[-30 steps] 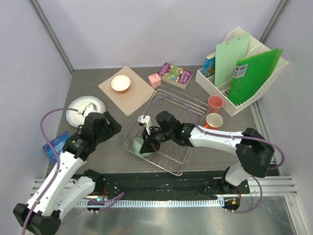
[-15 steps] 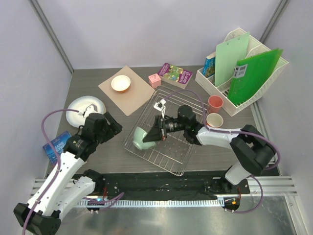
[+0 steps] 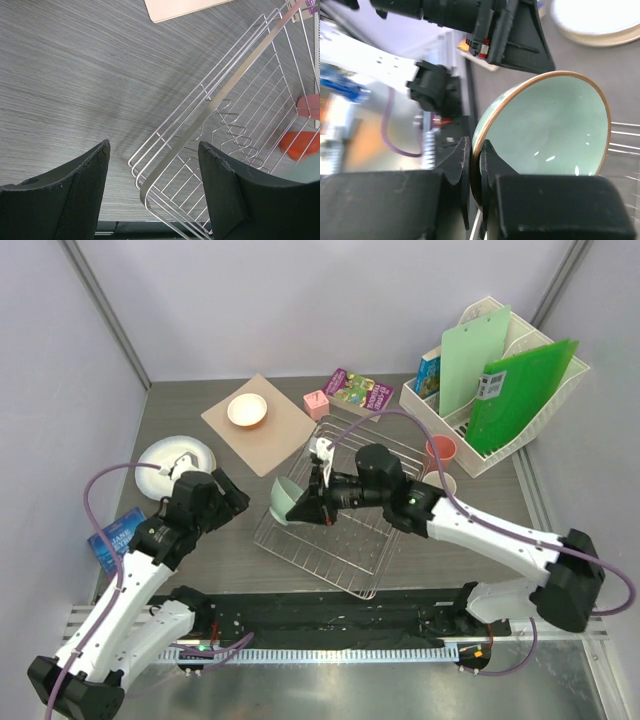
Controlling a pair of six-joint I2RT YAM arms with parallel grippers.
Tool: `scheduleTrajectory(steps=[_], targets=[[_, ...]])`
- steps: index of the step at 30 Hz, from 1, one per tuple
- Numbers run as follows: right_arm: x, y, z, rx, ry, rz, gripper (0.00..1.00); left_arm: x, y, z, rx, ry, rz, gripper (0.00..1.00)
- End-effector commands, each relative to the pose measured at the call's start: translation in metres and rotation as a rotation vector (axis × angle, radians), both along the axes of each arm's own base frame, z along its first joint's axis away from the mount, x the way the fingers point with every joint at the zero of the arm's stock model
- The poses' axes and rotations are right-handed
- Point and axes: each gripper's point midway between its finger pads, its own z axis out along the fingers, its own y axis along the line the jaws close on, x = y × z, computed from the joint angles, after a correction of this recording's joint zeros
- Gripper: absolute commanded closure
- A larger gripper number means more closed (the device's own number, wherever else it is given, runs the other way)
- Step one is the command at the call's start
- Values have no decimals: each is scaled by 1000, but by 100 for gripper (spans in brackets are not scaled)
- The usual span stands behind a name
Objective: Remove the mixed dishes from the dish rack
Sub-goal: Pick up the bowl from the dish rack.
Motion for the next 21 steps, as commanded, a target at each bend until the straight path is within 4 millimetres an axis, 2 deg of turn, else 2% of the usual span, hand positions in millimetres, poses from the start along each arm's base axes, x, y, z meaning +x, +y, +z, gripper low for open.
scheduleTrajectory(steps=[1, 2, 3, 4, 5, 6, 7, 9, 10, 12, 13, 14, 16, 19, 21], targets=[[20, -35, 22, -176, -421, -252, 99, 10, -3, 19, -14, -58, -4, 29], [10, -33, 22, -191, -465, -256, 99, 10, -3, 18, -9, -51, -7, 29], [9, -36, 19, -220, -503, -281, 99, 11, -3, 20, -5, -56, -10, 30], [21, -48, 22, -265, -571, -374, 99, 13, -3, 26, 4, -66, -16, 30], [21, -51, 21, -289, -605, -397, 99, 15, -3, 27, 16, -64, -20, 30], [8, -48, 16, -309, -646, -373, 99, 16, -3, 30, 24, -67, -23, 30], [14, -57, 13, -370, -709, -422, 99, 17, -4, 41, 36, -84, -43, 29], [-1, -56, 1, -428, -780, -387, 99, 21, -9, 50, 42, -91, -84, 26], [-1, -63, -4, -492, -835, -400, 99, 23, -13, 67, 35, -123, -109, 23], [-8, -64, -15, -550, -885, -382, 99, 22, -23, 71, 38, -99, -178, 4], [-21, -61, -21, -563, -910, -342, 99, 23, -29, 85, 28, -123, -215, 2], [-23, -62, -23, -579, -925, -344, 99, 19, -40, 89, 12, -123, -297, 1], [-36, -61, -34, -606, -946, -292, 99, 16, -55, 99, -22, -133, -385, 0], [-44, -63, -44, -632, -951, -251, 99, 8, -67, 99, -45, -122, -477, 2], [-49, -60, -43, -615, -939, -225, 99, 4, -73, 95, -43, -119, -519, 6]])
